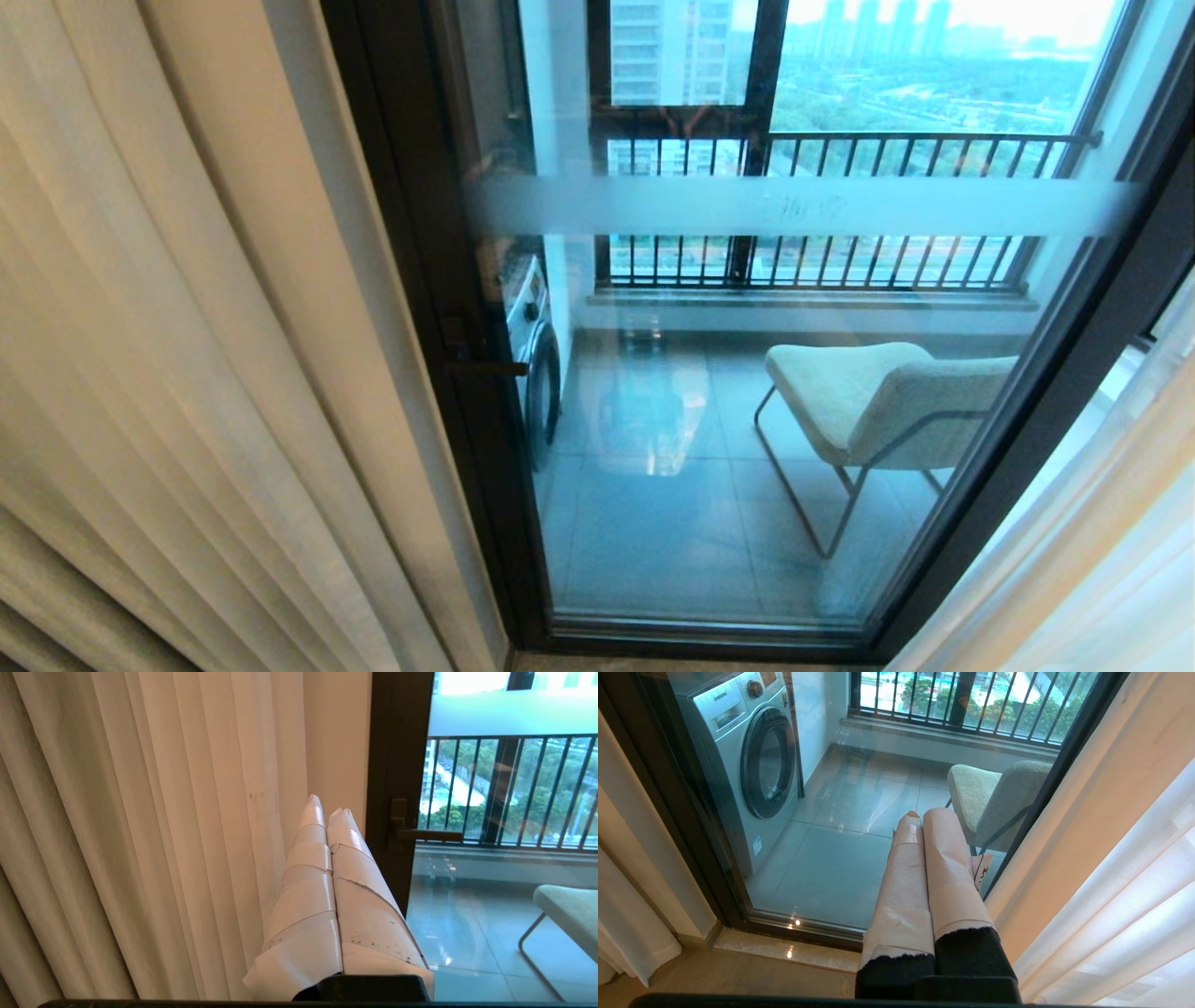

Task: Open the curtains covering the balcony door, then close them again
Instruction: Close the inner curtains on both sides

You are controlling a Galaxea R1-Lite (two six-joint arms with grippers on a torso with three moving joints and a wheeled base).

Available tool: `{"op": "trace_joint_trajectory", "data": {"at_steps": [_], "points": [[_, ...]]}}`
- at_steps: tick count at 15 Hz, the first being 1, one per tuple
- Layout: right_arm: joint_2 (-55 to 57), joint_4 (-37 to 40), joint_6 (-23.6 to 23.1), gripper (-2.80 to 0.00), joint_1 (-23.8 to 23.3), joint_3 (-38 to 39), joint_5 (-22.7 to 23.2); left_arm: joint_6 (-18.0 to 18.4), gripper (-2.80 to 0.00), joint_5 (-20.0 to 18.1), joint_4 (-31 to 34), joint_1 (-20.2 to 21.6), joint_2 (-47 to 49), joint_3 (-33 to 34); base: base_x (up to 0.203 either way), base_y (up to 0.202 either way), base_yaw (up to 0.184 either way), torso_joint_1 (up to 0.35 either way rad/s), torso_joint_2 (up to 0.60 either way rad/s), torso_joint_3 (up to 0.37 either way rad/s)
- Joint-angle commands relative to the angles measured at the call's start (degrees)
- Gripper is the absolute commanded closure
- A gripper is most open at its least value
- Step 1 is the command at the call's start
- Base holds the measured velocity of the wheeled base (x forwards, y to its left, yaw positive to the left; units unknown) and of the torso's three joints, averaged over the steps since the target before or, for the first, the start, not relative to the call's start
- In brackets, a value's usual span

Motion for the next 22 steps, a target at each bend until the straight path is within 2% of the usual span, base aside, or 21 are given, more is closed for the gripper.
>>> {"op": "trace_joint_trajectory", "data": {"at_steps": [1,3,6,12,16,18,19,22], "points": [[0.07,0.00,-0.05,0.00,0.01,0.01,0.04,-0.08,0.00,-0.12,7.01,-0.01,-0.02,-4.99,0.000,0.000,0.000,0.000,0.00,0.000],[0.07,0.00,-0.05,0.00,0.01,0.01,0.04,-0.31,0.00,-0.51,16.16,-0.06,0.08,-10.97,0.000,0.000,0.000,0.000,0.00,0.000],[0.07,0.00,-0.05,0.00,0.01,0.01,0.04,-0.75,0.00,-0.44,17.69,-0.08,7.38,-16.10,0.000,0.000,0.000,0.000,0.00,0.000],[0.07,0.00,-0.05,0.00,0.01,0.01,0.04,-2.47,0.00,2.07,7.21,-0.04,33.82,-27.65,0.000,0.000,0.000,0.000,0.00,0.000],[0.07,0.00,-0.05,0.00,0.01,0.01,0.04,-4.30,0.00,7.94,1.52,4.09,52.62,-41.79,0.000,0.000,0.000,0.000,0.00,0.000],[0.07,0.00,-0.05,0.00,0.01,0.01,0.04,-6.11,0.00,9.47,0.35,5.92,59.07,-47.90,0.000,0.000,0.000,0.000,0.00,0.000],[0.07,0.00,-0.05,0.00,0.01,0.01,0.04,-7.13,-2.80,9.92,0.05,6.35,61.54,-50.28,0.000,0.000,0.000,0.000,0.00,0.000],[0.07,0.00,-0.05,0.00,0.01,0.01,0.04,-8.15,-2.80,10.83,-0.35,6.69,65.36,-54.44,0.000,0.000,0.000,0.000,0.00,0.000]]}}
